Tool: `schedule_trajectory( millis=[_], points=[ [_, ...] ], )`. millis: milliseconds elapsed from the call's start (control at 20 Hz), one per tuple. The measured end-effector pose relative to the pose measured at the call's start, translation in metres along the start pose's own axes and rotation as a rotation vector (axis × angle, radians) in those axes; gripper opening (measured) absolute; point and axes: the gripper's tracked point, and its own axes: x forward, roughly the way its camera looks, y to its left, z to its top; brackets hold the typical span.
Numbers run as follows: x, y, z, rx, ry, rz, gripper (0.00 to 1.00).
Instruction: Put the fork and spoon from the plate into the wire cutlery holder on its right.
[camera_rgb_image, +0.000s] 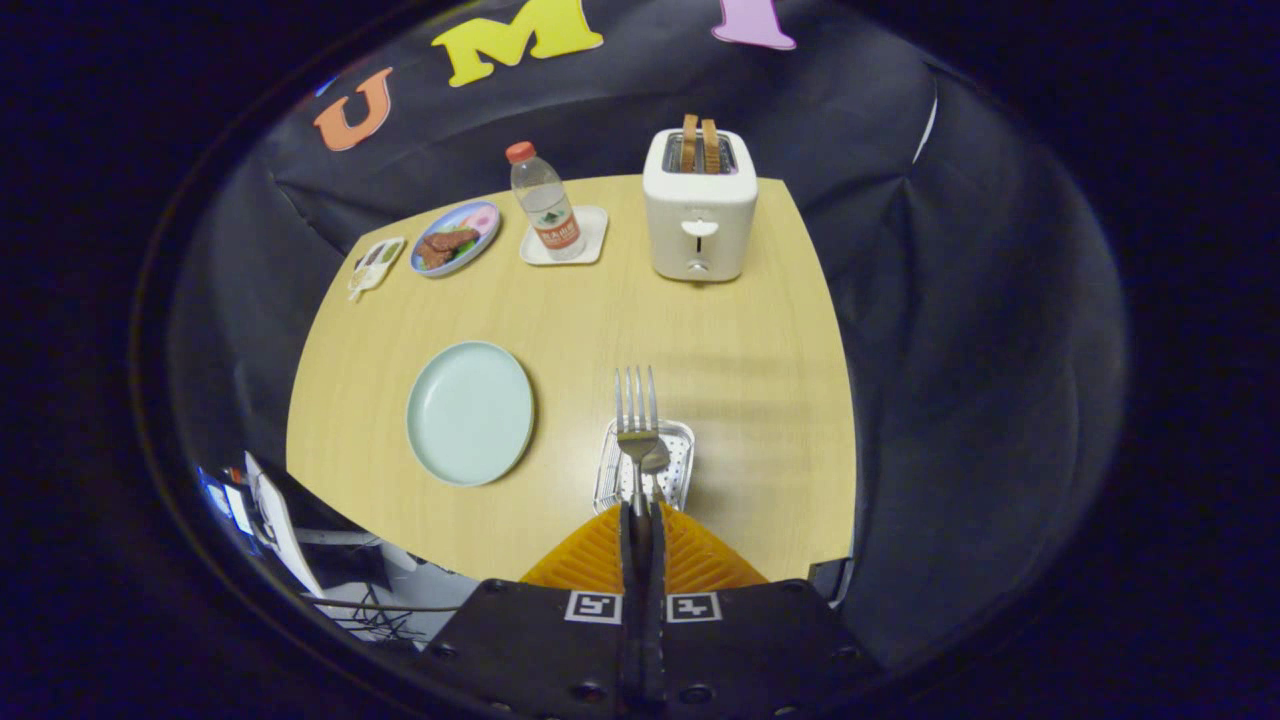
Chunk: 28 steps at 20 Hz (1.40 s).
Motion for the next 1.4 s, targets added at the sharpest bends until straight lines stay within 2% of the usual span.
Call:
schedule_trajectory(
  millis=[500, 550, 800, 900, 1200, 1250, 1300, 1350, 1400],
  points=[
    [0.028, -0.019, -0.023, 0.009, 0.101, -0.006, 0.02],
    [0.029, -0.018, -0.024, 0.011, 0.107, -0.004, 0.05],
    [0.035, -0.018, -0.028, 0.057, 0.142, 0.013, 0.05],
    [0.037, -0.019, -0.027, 0.067, 0.142, 0.012, 0.08],
    [0.035, -0.011, -0.02, 0.09, 0.121, 0.036, 0.09],
    [0.034, -0.009, -0.017, 0.094, 0.108, 0.042, 0.11],
    [0.032, -0.007, -0.014, 0.095, 0.096, 0.042, 0.18],
    [0.031, -0.006, -0.009, 0.097, 0.076, 0.048, 0.18],
    [0.028, -0.003, -0.004, 0.095, 0.055, 0.053, 0.25]
  ],
)
